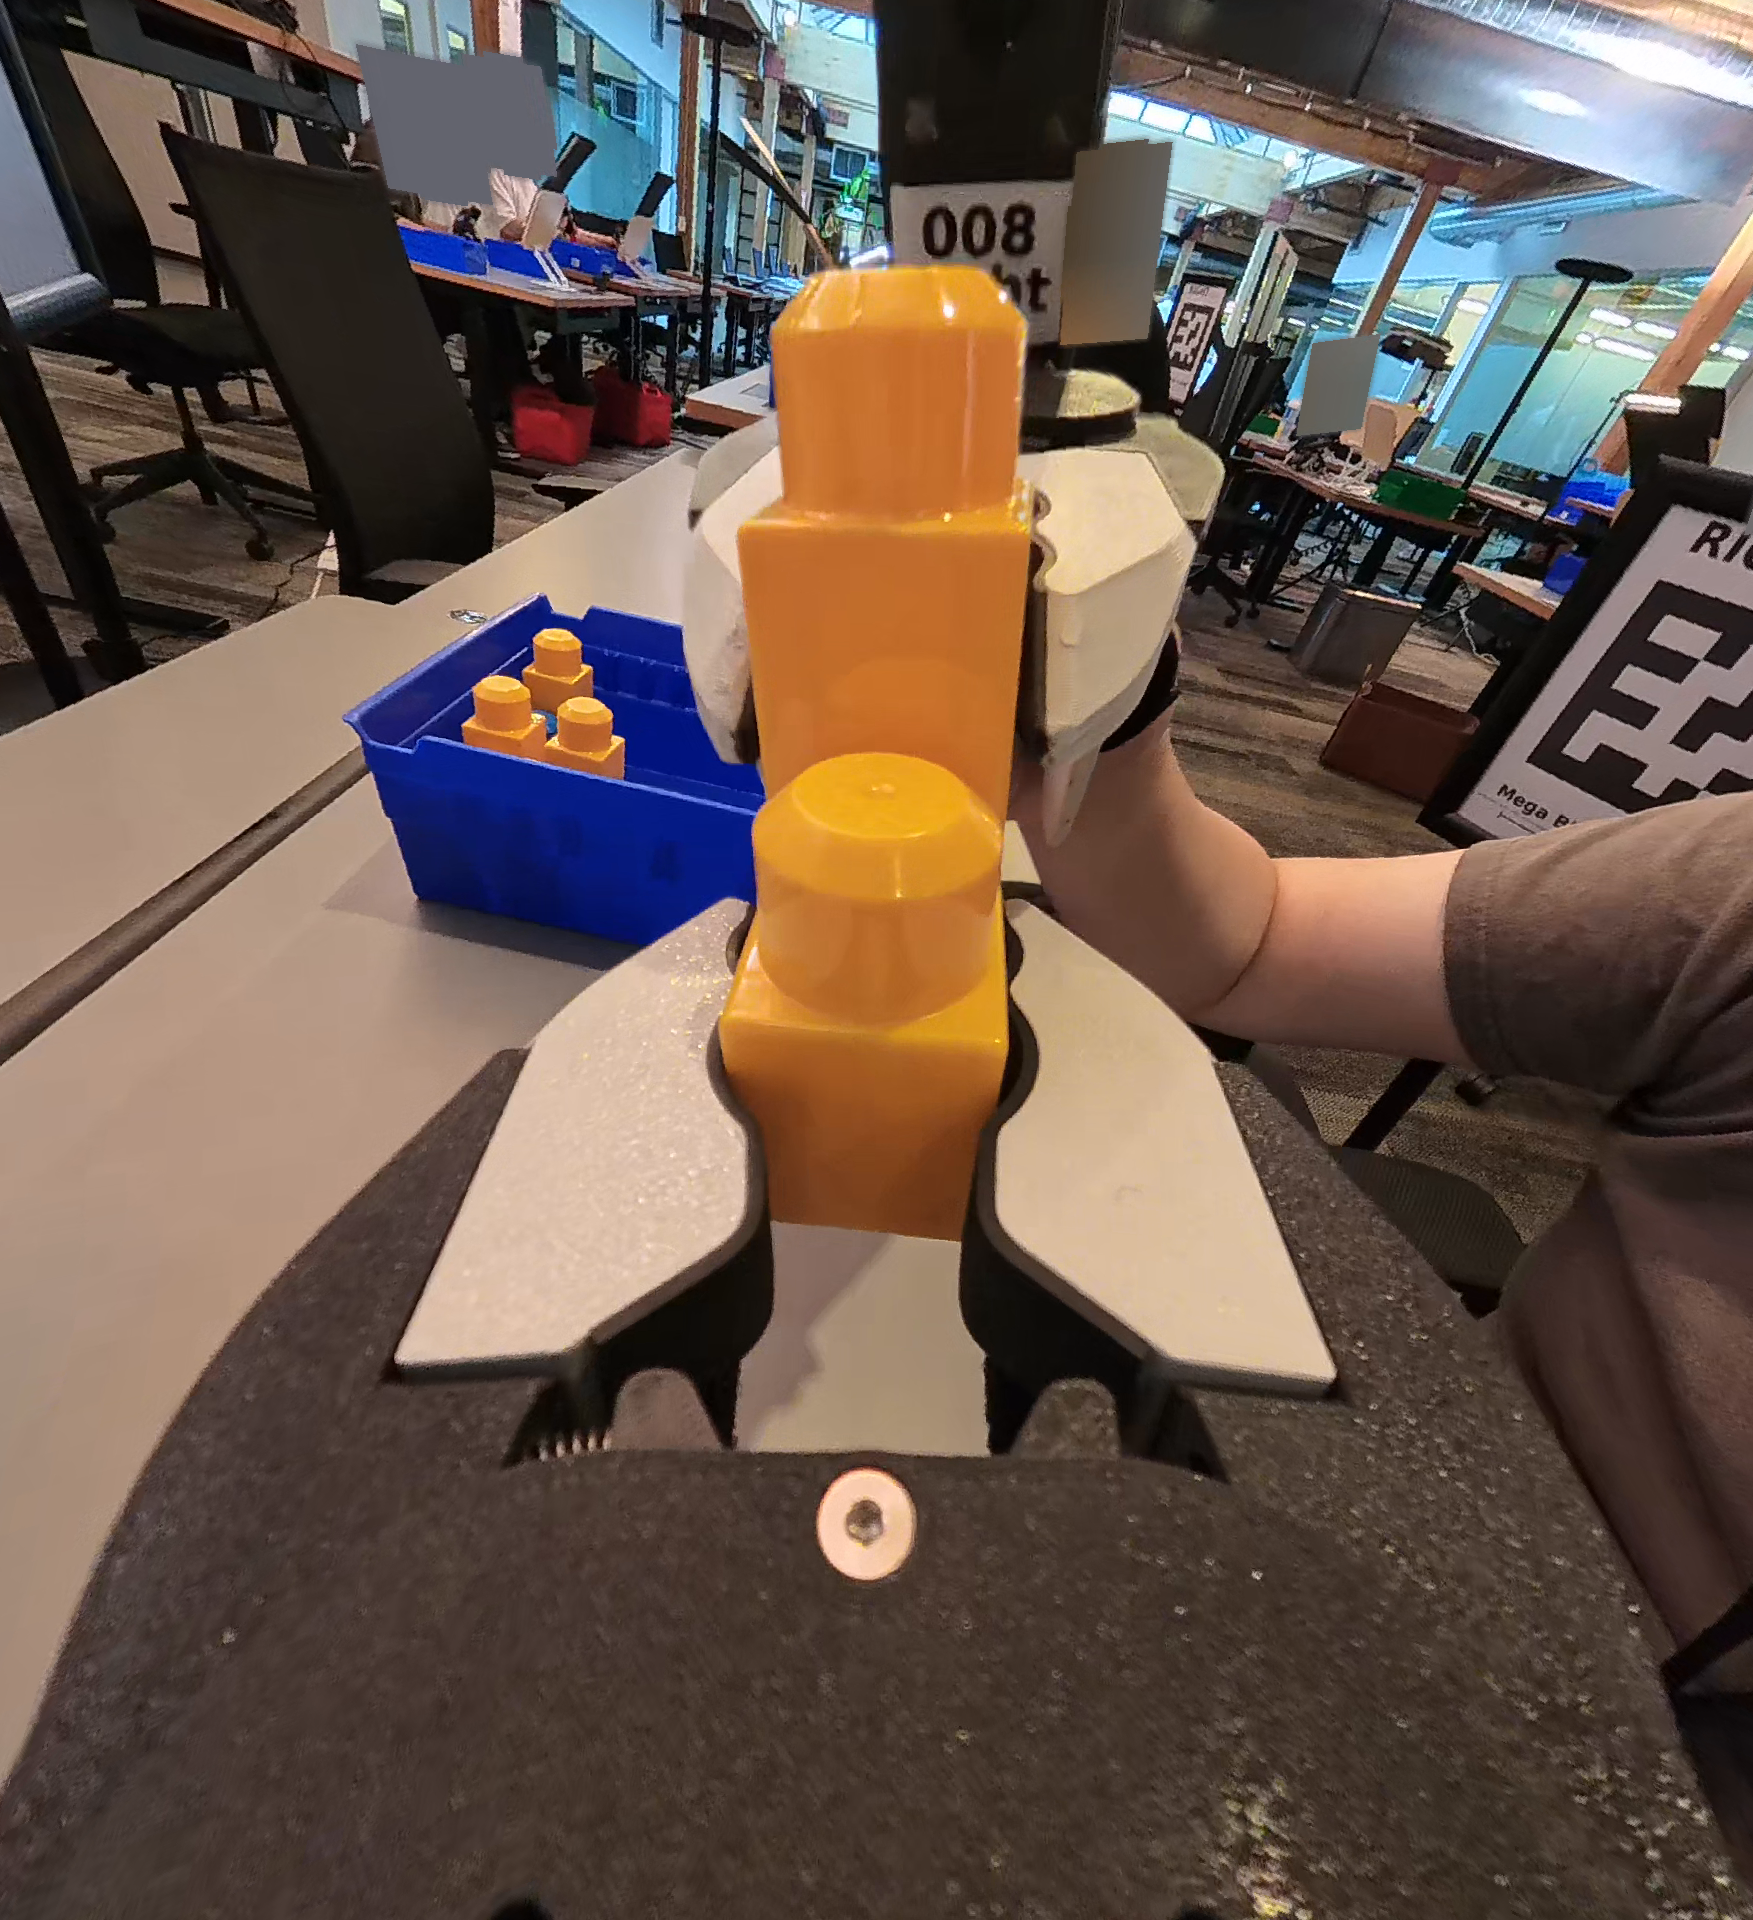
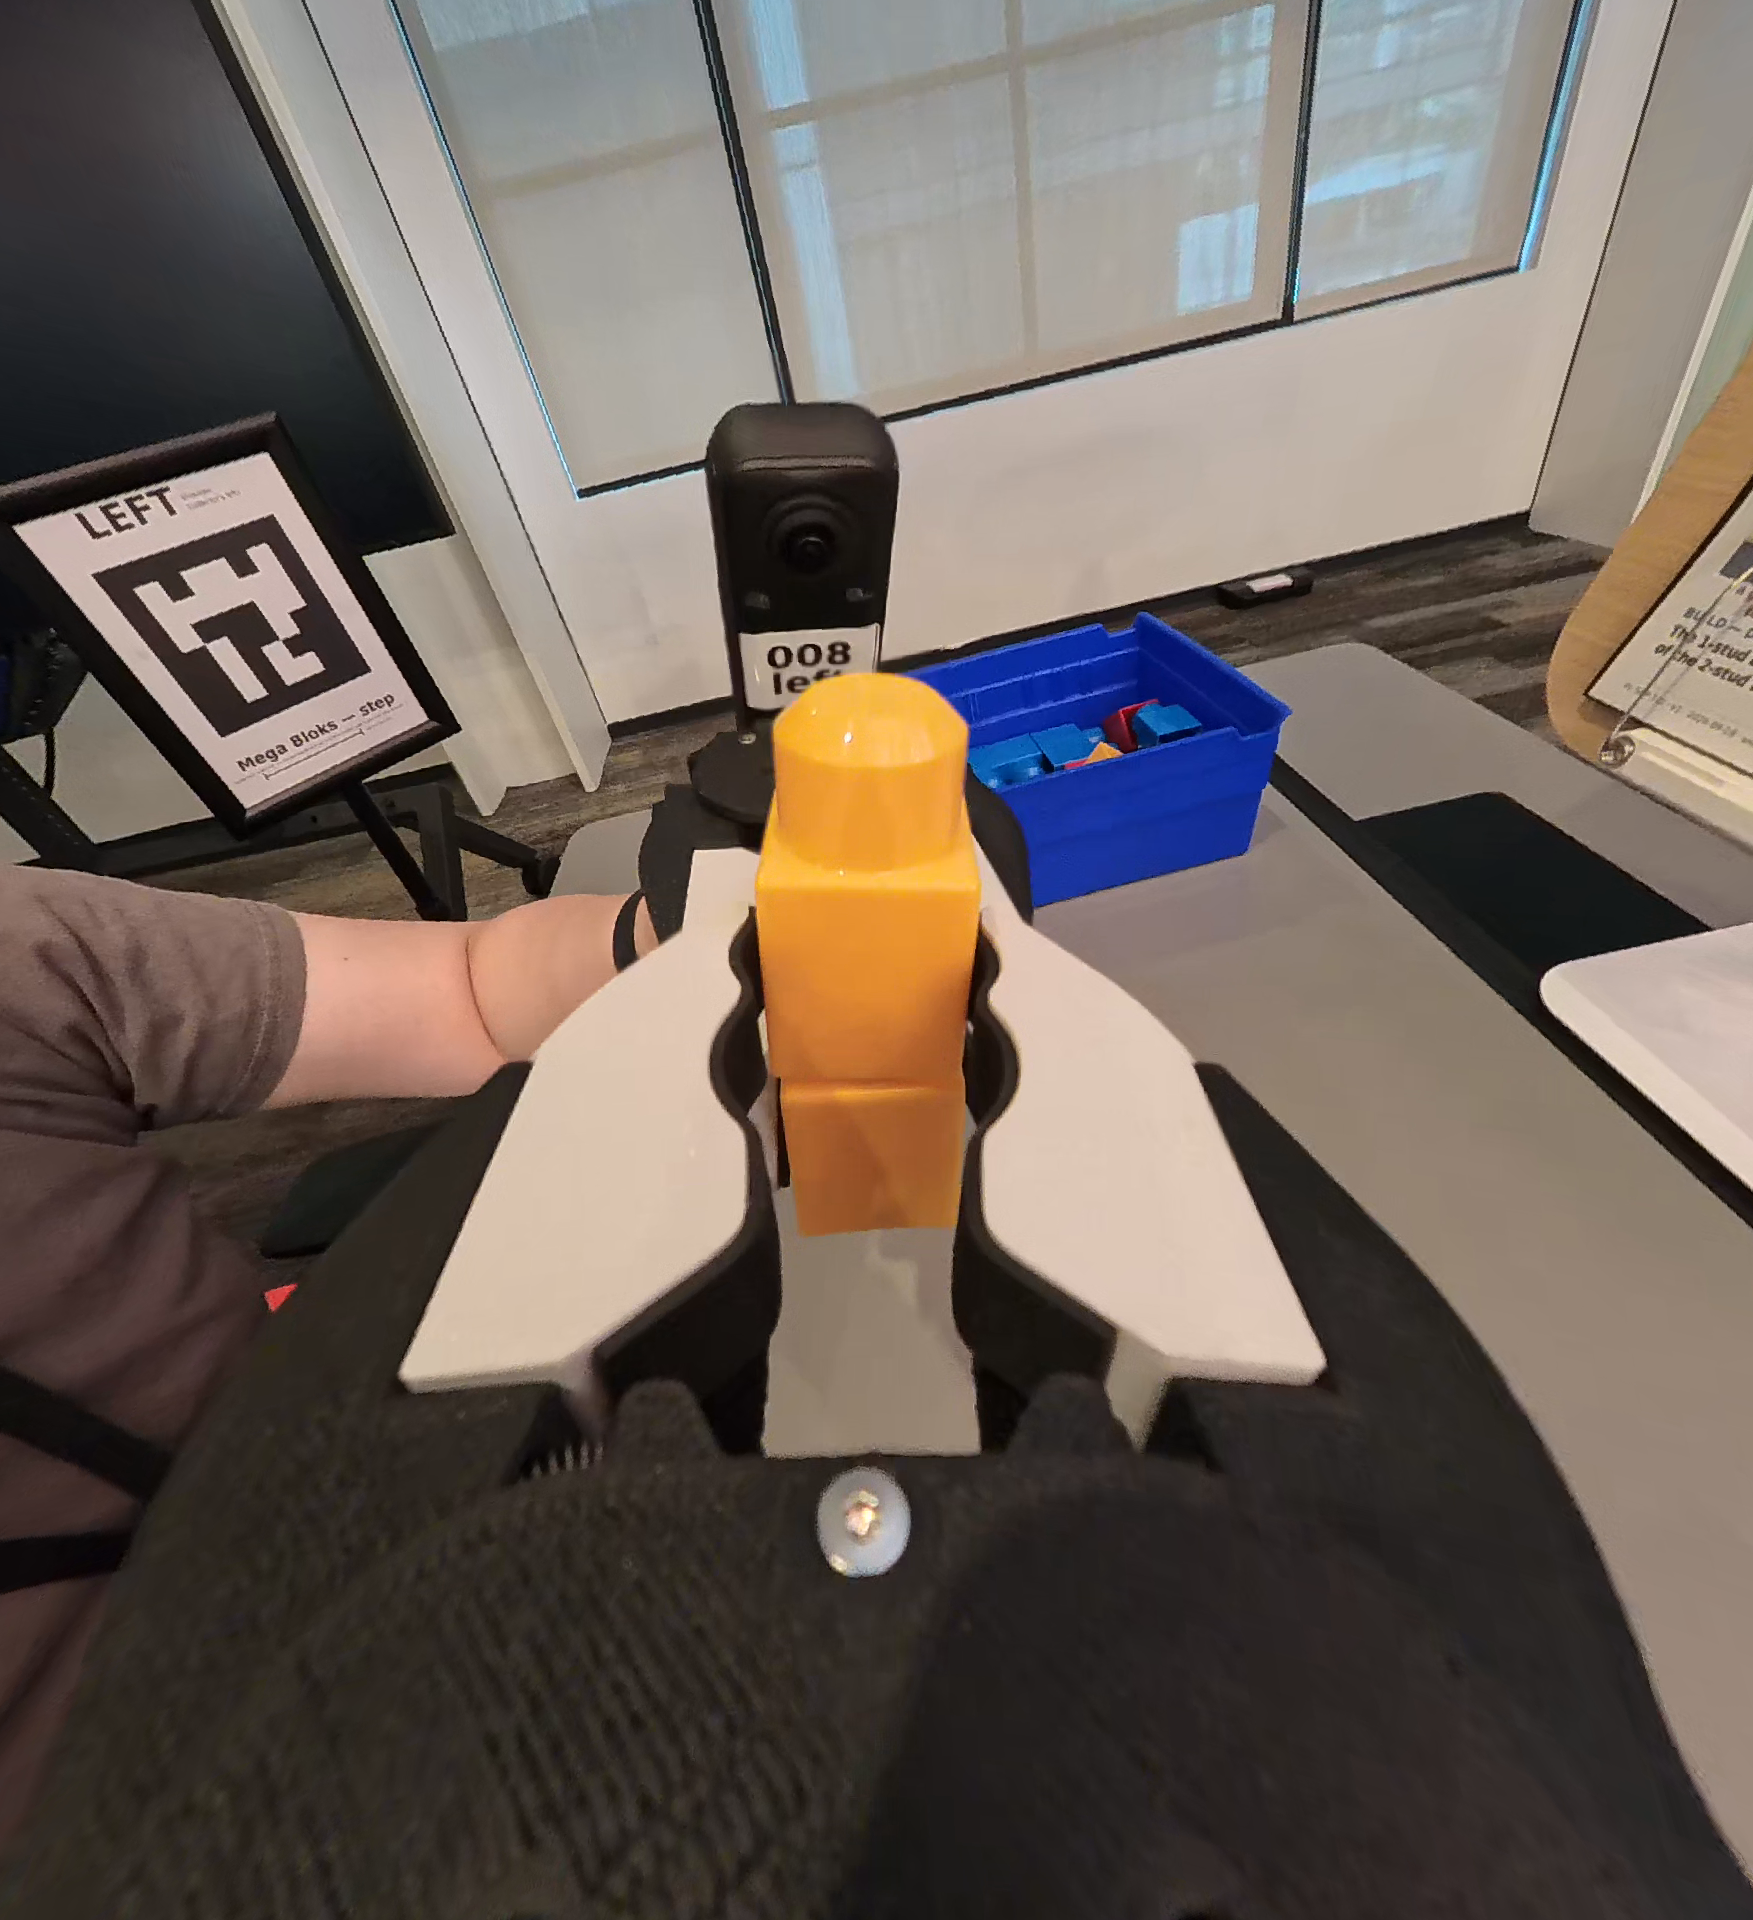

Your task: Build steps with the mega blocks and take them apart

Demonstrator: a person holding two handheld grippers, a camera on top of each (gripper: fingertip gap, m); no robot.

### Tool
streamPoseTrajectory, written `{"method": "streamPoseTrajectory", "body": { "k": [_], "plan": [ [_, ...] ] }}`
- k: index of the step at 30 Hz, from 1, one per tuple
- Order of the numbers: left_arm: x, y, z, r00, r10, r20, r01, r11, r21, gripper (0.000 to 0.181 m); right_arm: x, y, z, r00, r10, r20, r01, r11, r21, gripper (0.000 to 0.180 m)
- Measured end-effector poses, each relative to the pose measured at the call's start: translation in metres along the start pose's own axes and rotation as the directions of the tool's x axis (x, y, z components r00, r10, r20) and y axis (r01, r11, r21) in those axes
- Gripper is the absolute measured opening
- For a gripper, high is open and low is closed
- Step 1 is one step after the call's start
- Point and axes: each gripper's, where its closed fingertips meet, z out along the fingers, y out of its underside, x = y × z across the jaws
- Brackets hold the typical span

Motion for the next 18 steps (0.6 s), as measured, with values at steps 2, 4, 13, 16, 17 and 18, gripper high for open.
{"method": "streamPoseTrajectory", "body": {
  "k": [2,4,13,16,17,18],
  "plan": [
    [0.0005,0.0001,0.0010,1.000,-0.016,-0.008,0.016,1.000,0.008,0.041,0.0007,0.0020,-0.0004,1.000,0.010,0.007,-0.010,1.000,-0.009,0.037],
    [0.0033,-0.0005,0.0010,0.999,-0.040,-0.037,0.041,0.999,0.014,0.042,-0.0010,0.0036,-0.0004,0.999,0.029,0.035,-0.028,1.000,-0.014,0.037],
    [0.0050,-0.0010,0.0006,0.997,-0.058,-0.048,0.059,0.998,0.018,0.041,-0.0024,0.0050,0.0005,0.999,0.025,0.048,-0.025,1.000,-0.016,0.037],
    [0.0062,-0.0040,0.0005,0.998,-0.047,-0.033,0.048,0.998,0.027,0.041,-0.0039,0.0023,0.0001,0.999,0.001,0.040,0.000,1.000,-0.003,0.037],
    [0.0065,-0.0046,0.0004,0.999,-0.042,-0.028,0.043,0.999,0.026,0.041,-0.0045,0.0017,0.0000,0.999,-0.004,0.040,0.004,1.000,0.000,0.037],
    [0.0067,-0.0049,0.0002,0.999,-0.039,-0.026,0.039,0.999,0.025,0.041,-0.0050,0.0012,0.0000,0.999,-0.008,0.040,0.008,1.000,0.002,0.037]
  ]
}}
